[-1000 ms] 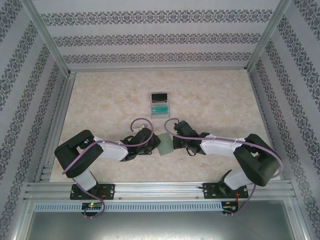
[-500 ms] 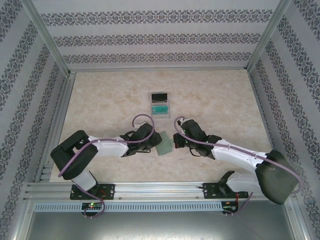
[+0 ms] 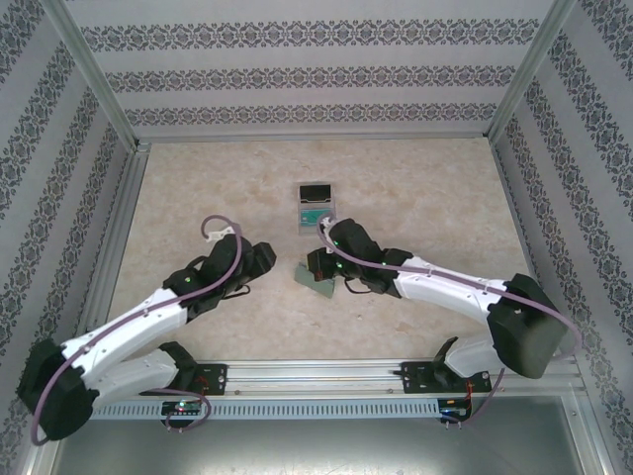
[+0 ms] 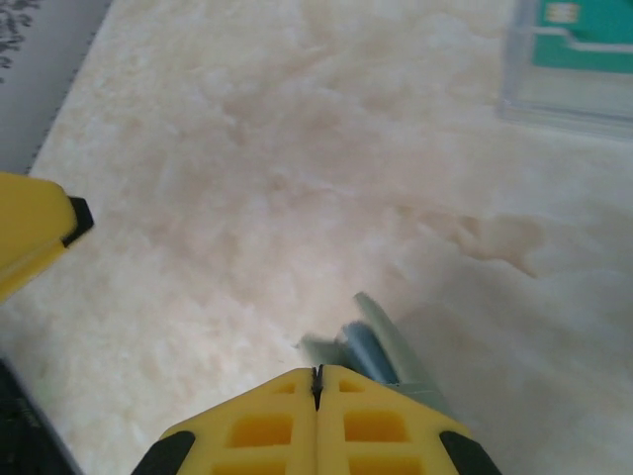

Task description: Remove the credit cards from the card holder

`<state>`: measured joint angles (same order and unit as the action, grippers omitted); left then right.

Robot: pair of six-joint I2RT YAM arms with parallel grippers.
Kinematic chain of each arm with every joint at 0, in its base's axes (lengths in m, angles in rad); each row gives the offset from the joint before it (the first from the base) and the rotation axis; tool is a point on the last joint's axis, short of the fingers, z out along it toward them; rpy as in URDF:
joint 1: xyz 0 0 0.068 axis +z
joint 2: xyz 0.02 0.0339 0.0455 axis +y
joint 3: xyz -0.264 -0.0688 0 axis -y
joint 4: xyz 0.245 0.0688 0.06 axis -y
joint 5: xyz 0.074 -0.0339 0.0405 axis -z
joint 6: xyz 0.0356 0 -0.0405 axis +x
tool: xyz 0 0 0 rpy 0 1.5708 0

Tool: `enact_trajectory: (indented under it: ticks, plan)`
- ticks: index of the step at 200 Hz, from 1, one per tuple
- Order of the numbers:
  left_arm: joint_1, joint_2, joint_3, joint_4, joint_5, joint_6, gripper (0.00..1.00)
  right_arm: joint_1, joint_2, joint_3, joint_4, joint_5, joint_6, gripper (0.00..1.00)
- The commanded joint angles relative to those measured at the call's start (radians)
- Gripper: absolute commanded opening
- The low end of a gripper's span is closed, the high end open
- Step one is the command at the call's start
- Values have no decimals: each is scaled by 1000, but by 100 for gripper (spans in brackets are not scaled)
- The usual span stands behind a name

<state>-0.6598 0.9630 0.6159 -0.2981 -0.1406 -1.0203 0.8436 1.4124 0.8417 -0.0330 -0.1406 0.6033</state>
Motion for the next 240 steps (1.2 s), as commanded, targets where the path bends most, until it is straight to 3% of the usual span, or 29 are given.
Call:
enact_trajectory:
  ticks: [1,44,127,172,196,222,240]
  plan:
    - [12,-58,-38,-133,-62,32,61,15,23,63,29,5,27,0]
    - [12,-84,-45,-143,-40,39,61,-11,-34,1,16,64,38,0]
    - [12,11,-36,-50,69,77,59,-305,-132,-308,15,90,60,0]
    - [9,72,-47,47,151,110,58,-339,-178,-414,5,113,78,0]
    - [-7,129,-30,80,179,125,59,-288,-199,-390,-71,157,56,25]
    - [-28,172,-9,99,187,134,59,-201,-253,-334,-175,280,28,35]
    - [-40,187,-2,117,191,145,67,-127,-267,-263,-275,394,0,42]
